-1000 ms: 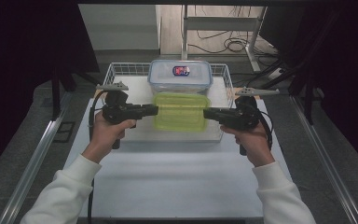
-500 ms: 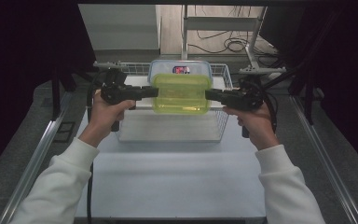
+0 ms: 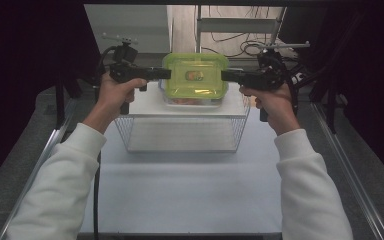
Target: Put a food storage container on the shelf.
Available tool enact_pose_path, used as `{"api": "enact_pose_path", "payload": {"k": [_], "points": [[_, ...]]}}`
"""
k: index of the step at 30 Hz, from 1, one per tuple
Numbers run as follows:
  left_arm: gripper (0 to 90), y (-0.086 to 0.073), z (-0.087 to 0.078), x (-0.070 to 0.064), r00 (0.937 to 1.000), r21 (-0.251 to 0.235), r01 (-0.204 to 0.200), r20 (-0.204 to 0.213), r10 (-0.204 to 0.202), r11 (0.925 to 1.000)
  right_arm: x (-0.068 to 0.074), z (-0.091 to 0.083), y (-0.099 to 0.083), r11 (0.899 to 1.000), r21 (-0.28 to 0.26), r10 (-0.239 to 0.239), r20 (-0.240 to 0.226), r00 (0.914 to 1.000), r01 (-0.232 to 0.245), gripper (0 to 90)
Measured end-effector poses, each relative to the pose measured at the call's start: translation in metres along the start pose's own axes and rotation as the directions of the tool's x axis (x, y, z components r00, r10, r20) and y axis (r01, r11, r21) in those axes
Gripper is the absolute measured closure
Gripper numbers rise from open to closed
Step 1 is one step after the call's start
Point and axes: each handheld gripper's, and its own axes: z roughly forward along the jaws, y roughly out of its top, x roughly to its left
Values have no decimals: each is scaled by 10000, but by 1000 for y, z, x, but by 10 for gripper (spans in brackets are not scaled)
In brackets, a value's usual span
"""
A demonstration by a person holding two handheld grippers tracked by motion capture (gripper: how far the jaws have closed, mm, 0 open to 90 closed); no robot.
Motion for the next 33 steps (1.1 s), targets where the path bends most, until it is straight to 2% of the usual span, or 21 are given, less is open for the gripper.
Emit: {"api": "enact_pose_path", "payload": {"k": [5, 7, 11, 13, 16, 23, 26, 28, 33], "points": [[796, 8, 3, 13, 9997, 28, 234, -118, -233, 9997, -10, 13, 9, 9998, 96, 178, 9, 9998, -178, 804], [796, 10, 5, 19, 9989, 7, 465, -114, -465, 9989, -13, 19, 13, 9996, 142, 255, 48, 9997, -255, 804], [794, 14, 10, 28, 9974, 110, 689, -221, -686, 9976, -20, 29, 15, 9983, 242, 529, 183, 9984, -534, 803], [792, 15, 13, 31, 9967, 102, 806, -136, -805, 9967, -23, 32, 14, 9974, 277, 652, 218, 9976, -658, 802], [788, 15, 14, 33, 9953, 32, 972, 52, -972, 9953, -27, 34, 13, 9958, 296, 866, 132, 9962, -870, 798], [719, 17, 20, 35, 9923, 27, 1235, 62, -1235, 9923, -35, 38, 14, 9917, 177, 1270, 142, 9918, -1272, 781], [707, 18, 22, 34, 9910, -82, 1330, -132, -1331, 9911, -36, 40, 15, 9907, 160, 1346, 248, 9906, -1351, 774], [693, 20, 24, 35, 9895, -89, 1443, -64, -1444, 9895, -37, 41, 15, 9911, 210, 1312, 298, 9909, -1318, 739], [671, 21, 29, 36, 9870, -21, 1586, -274, -1586, 9873, -41, 47, 13, 9881, 301, 1494, 469, 9877, -1509, 712]]}}
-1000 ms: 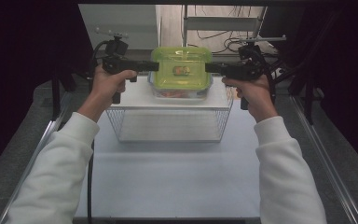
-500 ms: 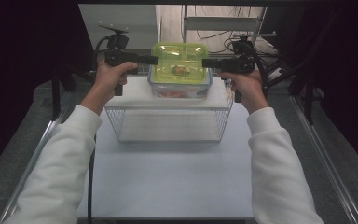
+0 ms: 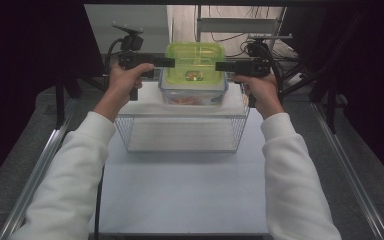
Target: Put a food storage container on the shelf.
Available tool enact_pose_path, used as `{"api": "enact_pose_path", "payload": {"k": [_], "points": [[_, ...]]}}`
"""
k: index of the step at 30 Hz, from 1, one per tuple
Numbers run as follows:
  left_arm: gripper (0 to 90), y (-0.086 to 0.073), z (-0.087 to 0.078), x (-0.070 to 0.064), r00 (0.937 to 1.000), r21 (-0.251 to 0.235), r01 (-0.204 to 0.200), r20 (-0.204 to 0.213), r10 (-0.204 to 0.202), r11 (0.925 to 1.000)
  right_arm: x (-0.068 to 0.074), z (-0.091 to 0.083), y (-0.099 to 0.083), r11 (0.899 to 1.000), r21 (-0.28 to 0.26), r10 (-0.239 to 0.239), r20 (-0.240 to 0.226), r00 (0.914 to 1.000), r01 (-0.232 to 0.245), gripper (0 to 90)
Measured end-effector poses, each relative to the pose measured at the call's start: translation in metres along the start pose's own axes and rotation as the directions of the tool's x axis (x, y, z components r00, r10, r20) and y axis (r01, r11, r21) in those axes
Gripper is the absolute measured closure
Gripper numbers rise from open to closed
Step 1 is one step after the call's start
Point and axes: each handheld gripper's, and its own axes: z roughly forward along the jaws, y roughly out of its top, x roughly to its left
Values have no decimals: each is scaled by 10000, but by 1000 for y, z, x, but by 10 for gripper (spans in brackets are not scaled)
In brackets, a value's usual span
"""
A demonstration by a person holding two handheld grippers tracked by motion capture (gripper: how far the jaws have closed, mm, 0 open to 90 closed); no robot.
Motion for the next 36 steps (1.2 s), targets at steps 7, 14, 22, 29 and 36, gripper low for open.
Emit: {"api": "enact_pose_path", "payload": {"k": [7, 14, 22, 29, 36], "points": [[601, -1, 4, 5, 9997, -49, 258, -47, -258, 9997, -3, 5, -1, 9998, 103, 144, -58, 9999, -144, 654], [442, -2, 9, 4, 9991, -34, 247, -337, -248, 9997, -8, 6, -1, 9981, 34, 613, 106, 9981, -614, 523], [295, -1, 6, 3, 9988, -384, 260, -410, -276, 9989, -6, 7, -1, 9970, -81, 765, 168, 9969, -764, 398], [267, -4, -7, -3, 9991, -277, -86, -406, 75, 9996, -3, -12, -2, 9966, -329, 757, 99, 9971, -754, 374], [250, -12, -31, -8, 9991, -88, -385, -174, 383, 9992, -2, -33, -8, 9980, -74, 628, -105, 9980, -628, 341]]}}
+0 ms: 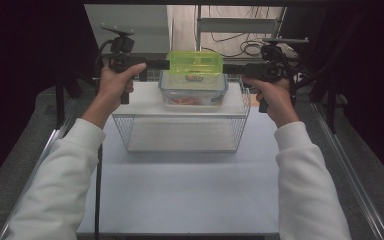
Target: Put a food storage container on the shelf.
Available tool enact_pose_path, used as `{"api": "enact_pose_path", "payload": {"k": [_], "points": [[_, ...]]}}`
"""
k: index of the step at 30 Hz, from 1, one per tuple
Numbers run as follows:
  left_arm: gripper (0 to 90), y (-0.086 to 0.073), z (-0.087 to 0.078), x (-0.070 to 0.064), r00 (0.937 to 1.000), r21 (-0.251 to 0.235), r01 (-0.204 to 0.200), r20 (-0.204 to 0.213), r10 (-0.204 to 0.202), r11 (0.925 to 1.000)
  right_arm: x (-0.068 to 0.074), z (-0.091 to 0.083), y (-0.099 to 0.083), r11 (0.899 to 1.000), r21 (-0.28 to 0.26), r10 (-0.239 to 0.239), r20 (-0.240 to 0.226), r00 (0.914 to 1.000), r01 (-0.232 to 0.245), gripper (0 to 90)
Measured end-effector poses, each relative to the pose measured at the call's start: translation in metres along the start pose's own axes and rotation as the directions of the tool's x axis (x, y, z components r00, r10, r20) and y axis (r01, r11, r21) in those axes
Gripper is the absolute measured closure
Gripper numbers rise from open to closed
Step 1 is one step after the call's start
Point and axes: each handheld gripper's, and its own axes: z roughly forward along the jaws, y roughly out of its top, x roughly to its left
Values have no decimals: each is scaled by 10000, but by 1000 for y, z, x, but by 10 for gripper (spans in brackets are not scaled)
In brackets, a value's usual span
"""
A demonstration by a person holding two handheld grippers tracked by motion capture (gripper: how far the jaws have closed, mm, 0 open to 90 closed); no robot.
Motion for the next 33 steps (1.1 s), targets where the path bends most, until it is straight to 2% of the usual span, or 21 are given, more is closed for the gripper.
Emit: {"api": "enact_pose_path", "payload": {"k": [4, 7, 10, 12, 13, 16, 21, 22, 26, 33], "points": [[237, -11, -20, -2, 9998, -16, -131, 137, 131, 9999, -1, -16, -9, 9997, -68, -251, -350, 9991, 249, 322], [233, -25, -34, -5, 9993, 124, -287, 258, 284, 9995, -1, -26, -19, 9989, 69, -453, -492, 9978, 457, 316], [220, -40, -43, -8, 9988, 172, -470, 150, 467, 9987, -1, -33, -31, 9974, 295, -639, -589, 9962, 657, 309], [220, -58, -51, -9, 9988, 147, -381, 311, 377, 9992, -1, -37, -42, 9959, 430, -774, -501, 9957, 795, 304], [218, -67, -54, -10, 9986, 163, -509, 181, 506, 9986, 0, -39, -49, 9954, 438, -835, -492, 9953, 857, 302], [219, -95, -61, -7, 9974, 252, -667, 298, 659, 9975, -1, -43, -70, 9941, 511, -932, -544, 9942, 960, 301], [225, -132, -63, 1, 9957, 496, -885, 318, 870, 9948, -6, -48, -107, 9905, 741, -1122, -489, 9925, 1156, 301], [226, -142, -62, 3, 9951, 614, -978, 190, 968, 9933, -7, -48, -112, 9901, 791, -1119, -511, 9924, 1158, 301], [235, -166, -58, 7, 9946, 806, -1042, 72, 1040, 9913, -14, -47, -138, 9854, 1187, -1173, -492, 9919, 1224, 302], [236, -214, -41, 4, 9931, 1477, -1165, 279, 1136, 9822, -23, -38, -191, 9742, 1912, -1132, -462, 9925, 1200, 302]]}}
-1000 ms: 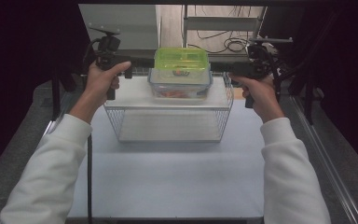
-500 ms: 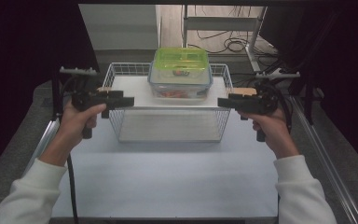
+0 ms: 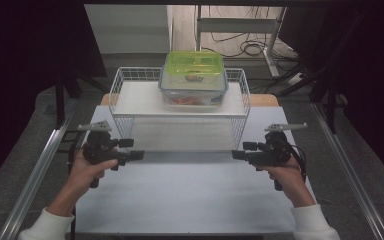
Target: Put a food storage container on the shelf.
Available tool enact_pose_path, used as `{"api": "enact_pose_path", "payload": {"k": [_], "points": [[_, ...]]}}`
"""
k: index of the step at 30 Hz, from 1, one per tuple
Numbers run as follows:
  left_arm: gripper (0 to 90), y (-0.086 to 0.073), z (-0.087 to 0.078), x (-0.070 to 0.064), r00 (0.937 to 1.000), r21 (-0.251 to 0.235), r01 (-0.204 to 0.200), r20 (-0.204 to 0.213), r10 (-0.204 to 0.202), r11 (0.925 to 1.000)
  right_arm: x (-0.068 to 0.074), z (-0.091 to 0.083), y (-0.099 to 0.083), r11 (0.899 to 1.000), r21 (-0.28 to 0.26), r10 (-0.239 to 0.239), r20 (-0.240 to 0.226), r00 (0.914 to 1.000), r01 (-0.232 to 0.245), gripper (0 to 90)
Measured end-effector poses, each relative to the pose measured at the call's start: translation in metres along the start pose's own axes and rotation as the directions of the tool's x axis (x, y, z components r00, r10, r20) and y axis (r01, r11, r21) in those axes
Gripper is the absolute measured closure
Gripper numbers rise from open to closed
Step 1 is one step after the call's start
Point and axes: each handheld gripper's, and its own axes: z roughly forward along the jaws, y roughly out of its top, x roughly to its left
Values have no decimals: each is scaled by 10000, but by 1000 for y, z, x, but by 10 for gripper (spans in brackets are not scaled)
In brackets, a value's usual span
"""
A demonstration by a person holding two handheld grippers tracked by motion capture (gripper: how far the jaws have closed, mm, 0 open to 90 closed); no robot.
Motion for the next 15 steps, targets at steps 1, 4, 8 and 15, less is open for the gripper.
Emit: {"api": "enact_pose_path", "payload": {"k": [1, 4, 8, 15], "points": [[236, -7, 4, -2, 10000, 139, -63, -25, 63, 9999, -1, 2, -7, 10000, 40, -12, -21, 10000, 12, 302], [235, -22, 14, -6, 10000, 431, -93, 26, 92, 9990, -3, 8, -25, 9998, 209, 67, 9, 10000, -68, 302], [235, -36, 26, -9, 9999, 765, -156, 76, 151, 9969, -7, 16, -47, 9986, 503, 165, -37, 9999, -163, 302], [234, -46, 38, -11, 9998, 1191, -152, -87, 163, 9928, -11, 25, -60, 9964, 803, 272, 45, 9996, -275, 302]]}}
